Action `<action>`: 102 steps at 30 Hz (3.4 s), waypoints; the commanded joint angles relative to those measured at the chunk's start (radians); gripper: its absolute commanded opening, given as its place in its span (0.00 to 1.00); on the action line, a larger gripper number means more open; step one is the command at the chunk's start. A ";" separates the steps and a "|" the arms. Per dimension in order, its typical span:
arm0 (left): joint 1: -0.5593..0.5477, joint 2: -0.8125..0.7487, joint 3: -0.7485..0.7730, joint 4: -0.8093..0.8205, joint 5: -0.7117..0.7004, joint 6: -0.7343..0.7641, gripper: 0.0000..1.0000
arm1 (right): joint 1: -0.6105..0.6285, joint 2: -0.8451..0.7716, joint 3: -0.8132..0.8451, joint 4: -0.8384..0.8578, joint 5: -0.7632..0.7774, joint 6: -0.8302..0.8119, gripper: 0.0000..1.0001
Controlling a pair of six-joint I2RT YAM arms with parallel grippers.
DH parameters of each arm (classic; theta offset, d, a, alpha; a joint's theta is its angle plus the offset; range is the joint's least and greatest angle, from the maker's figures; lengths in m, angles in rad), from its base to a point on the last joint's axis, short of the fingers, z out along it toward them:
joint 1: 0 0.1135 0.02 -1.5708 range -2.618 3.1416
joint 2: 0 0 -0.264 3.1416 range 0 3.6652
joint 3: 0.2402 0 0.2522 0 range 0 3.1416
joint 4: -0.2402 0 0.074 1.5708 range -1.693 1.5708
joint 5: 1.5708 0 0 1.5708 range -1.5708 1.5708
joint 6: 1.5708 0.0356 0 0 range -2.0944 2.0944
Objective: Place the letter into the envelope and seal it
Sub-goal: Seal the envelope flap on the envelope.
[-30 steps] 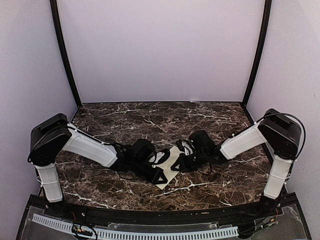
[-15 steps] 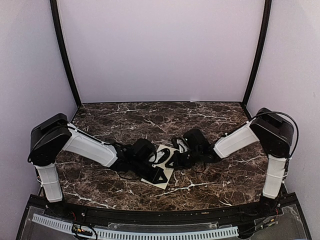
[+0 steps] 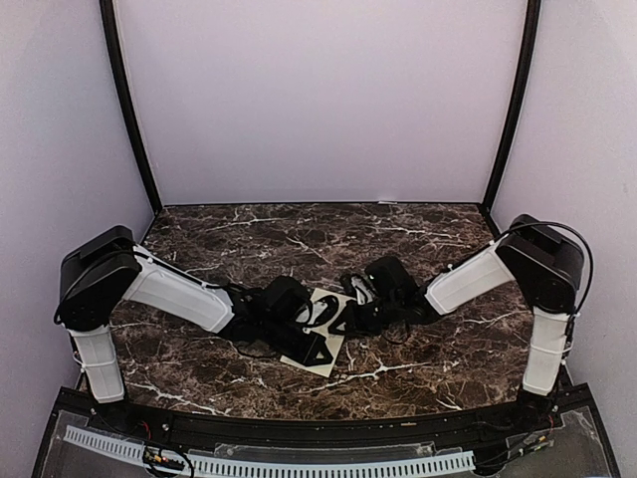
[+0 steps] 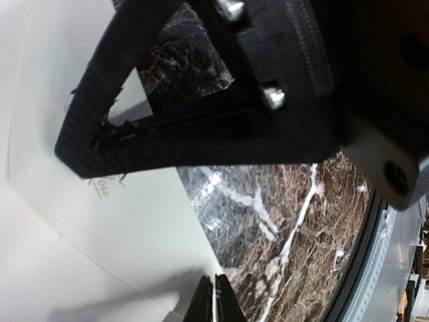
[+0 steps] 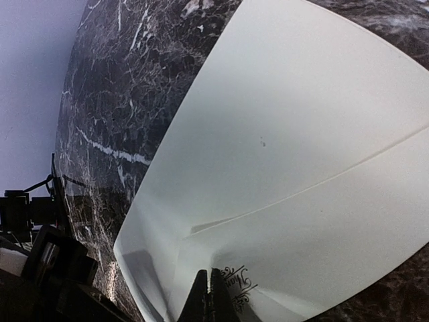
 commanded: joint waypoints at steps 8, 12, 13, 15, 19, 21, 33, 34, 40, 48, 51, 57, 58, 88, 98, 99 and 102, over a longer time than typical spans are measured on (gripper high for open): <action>-0.002 -0.024 -0.010 -0.072 -0.028 -0.004 0.03 | -0.001 -0.039 -0.080 -0.039 -0.048 -0.038 0.00; -0.002 -0.018 -0.006 -0.070 -0.029 -0.005 0.03 | 0.034 -0.040 -0.095 -0.037 -0.073 -0.034 0.00; -0.002 -0.017 -0.004 -0.070 -0.028 -0.005 0.03 | 0.041 -0.039 -0.097 -0.034 -0.079 -0.032 0.00; -0.002 -0.013 -0.001 -0.071 -0.026 -0.002 0.03 | 0.055 -0.039 -0.095 -0.029 -0.091 -0.028 0.00; -0.002 -0.011 0.004 -0.081 -0.025 0.003 0.03 | 0.061 -0.042 -0.085 -0.054 -0.067 -0.035 0.00; -0.002 -0.011 0.004 -0.087 -0.026 0.005 0.03 | 0.052 -0.042 -0.077 -0.091 -0.032 -0.044 0.00; -0.002 -0.015 0.000 -0.090 -0.026 0.002 0.02 | -0.086 -0.024 -0.065 -0.119 0.024 -0.096 0.00; -0.001 -0.015 0.001 -0.090 -0.025 0.002 0.02 | -0.095 -0.020 -0.067 -0.120 0.025 -0.099 0.00; -0.001 -0.016 -0.001 -0.091 -0.027 0.002 0.02 | -0.116 -0.021 -0.064 -0.140 0.037 -0.132 0.00; -0.002 -0.015 0.007 -0.095 -0.029 0.002 0.03 | -0.043 -0.029 -0.058 -0.134 -0.063 -0.161 0.00; -0.002 -0.015 0.008 -0.096 -0.031 0.003 0.02 | -0.006 -0.038 -0.065 -0.118 -0.101 -0.148 0.00; -0.002 -0.016 0.007 -0.100 -0.031 0.005 0.02 | 0.034 -0.024 -0.064 -0.059 -0.128 -0.098 0.00; -0.003 -0.015 0.007 -0.100 -0.031 0.005 0.02 | 0.033 -0.018 -0.060 -0.056 -0.109 -0.086 0.00; -0.001 -0.021 0.002 -0.099 -0.032 0.000 0.02 | 0.034 0.071 -0.009 -0.008 -0.119 -0.031 0.00; -0.002 -0.022 -0.001 -0.098 -0.027 0.000 0.02 | 0.003 0.097 0.029 0.030 -0.034 0.035 0.00; -0.001 -0.022 -0.002 -0.098 -0.026 0.000 0.02 | -0.001 0.099 0.032 0.031 -0.019 0.041 0.00; -0.003 -0.022 -0.002 -0.097 -0.026 0.000 0.02 | -0.016 0.110 0.042 0.022 0.016 0.045 0.00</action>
